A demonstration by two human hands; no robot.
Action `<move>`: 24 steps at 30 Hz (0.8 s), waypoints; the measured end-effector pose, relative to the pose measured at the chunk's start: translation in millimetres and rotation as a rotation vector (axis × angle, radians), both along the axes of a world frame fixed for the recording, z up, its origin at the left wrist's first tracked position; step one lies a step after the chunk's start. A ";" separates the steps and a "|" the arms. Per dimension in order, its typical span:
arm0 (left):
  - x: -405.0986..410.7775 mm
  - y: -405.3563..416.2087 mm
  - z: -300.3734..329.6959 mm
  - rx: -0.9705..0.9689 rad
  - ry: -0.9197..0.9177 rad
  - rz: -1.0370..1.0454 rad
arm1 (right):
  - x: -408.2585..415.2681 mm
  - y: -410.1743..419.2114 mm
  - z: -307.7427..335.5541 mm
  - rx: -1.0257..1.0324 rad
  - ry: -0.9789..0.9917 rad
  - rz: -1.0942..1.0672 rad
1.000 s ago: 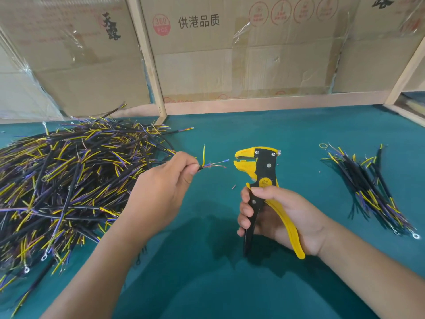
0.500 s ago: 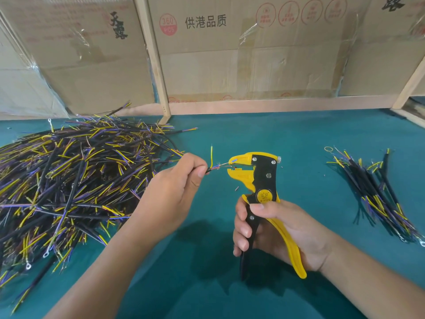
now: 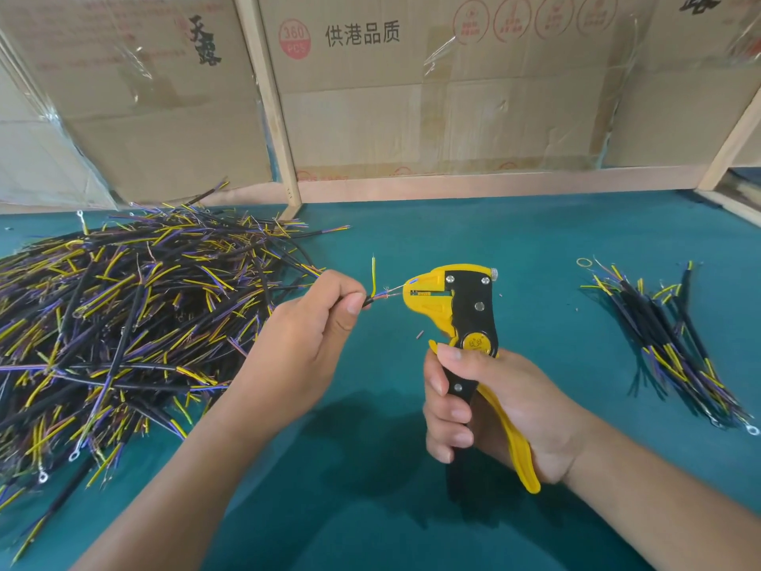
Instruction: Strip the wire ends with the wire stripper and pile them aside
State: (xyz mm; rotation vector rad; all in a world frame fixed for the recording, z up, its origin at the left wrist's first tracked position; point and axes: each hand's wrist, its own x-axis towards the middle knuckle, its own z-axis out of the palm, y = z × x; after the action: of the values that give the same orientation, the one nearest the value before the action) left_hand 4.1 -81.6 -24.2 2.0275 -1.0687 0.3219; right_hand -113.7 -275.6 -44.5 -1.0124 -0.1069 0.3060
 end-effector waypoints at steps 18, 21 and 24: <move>-2.8 1.1 7.3 0.017 -0.028 -0.014 | -4.1 5.4 7.1 -0.080 -0.031 -0.127; 0.9 3.2 7.8 0.032 -0.043 0.002 | -1.8 3.3 5.8 -0.086 -0.038 -0.171; 21.5 26.0 14.0 -0.081 -0.043 0.196 | 3.9 -24.3 19.1 0.121 -0.028 -0.393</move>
State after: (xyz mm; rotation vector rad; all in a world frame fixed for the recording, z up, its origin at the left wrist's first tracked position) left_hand 25.7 -55.6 -10.2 2.0643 -0.8689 0.5036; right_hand -109.8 -299.9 -25.4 -0.8951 0.0485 -0.0729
